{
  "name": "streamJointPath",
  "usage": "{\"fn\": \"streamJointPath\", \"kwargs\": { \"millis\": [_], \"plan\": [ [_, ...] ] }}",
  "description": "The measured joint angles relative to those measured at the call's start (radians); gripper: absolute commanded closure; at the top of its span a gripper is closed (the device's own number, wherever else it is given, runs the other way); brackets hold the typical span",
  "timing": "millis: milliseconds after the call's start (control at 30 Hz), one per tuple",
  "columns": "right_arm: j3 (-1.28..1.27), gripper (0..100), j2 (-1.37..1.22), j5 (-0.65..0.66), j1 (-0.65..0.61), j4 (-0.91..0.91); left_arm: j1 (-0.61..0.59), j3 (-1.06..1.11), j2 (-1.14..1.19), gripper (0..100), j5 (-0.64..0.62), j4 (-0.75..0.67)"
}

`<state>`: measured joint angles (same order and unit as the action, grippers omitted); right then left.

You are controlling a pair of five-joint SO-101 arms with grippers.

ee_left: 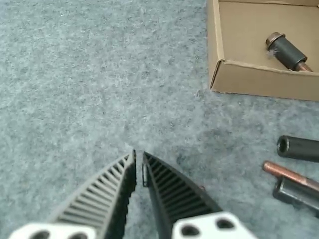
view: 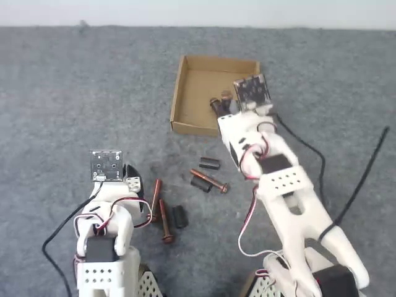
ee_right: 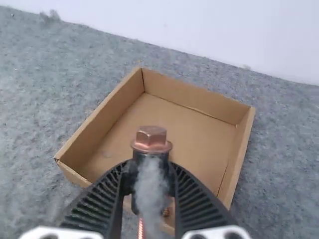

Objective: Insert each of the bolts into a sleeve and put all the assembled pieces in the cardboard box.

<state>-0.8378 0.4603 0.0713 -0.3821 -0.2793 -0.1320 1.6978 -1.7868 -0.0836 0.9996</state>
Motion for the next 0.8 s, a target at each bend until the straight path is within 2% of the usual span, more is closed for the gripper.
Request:
{"fn": "streamJointPath", "kwargs": {
  "millis": [133,267,800],
  "plan": [
    [0.16,98.9,-0.081,0.075,0.0,-0.19,0.0,0.0,0.0,98,0.0,0.0],
    [0.308,98.9,-0.232,0.086,0.005,-0.321,0.0,0.0,0.0,98,0.0,0.0],
    [0.862,98.7,-0.798,0.089,0.043,-0.529,0.0,0.0,0.0,98,0.0,0.0]
  ]
}}
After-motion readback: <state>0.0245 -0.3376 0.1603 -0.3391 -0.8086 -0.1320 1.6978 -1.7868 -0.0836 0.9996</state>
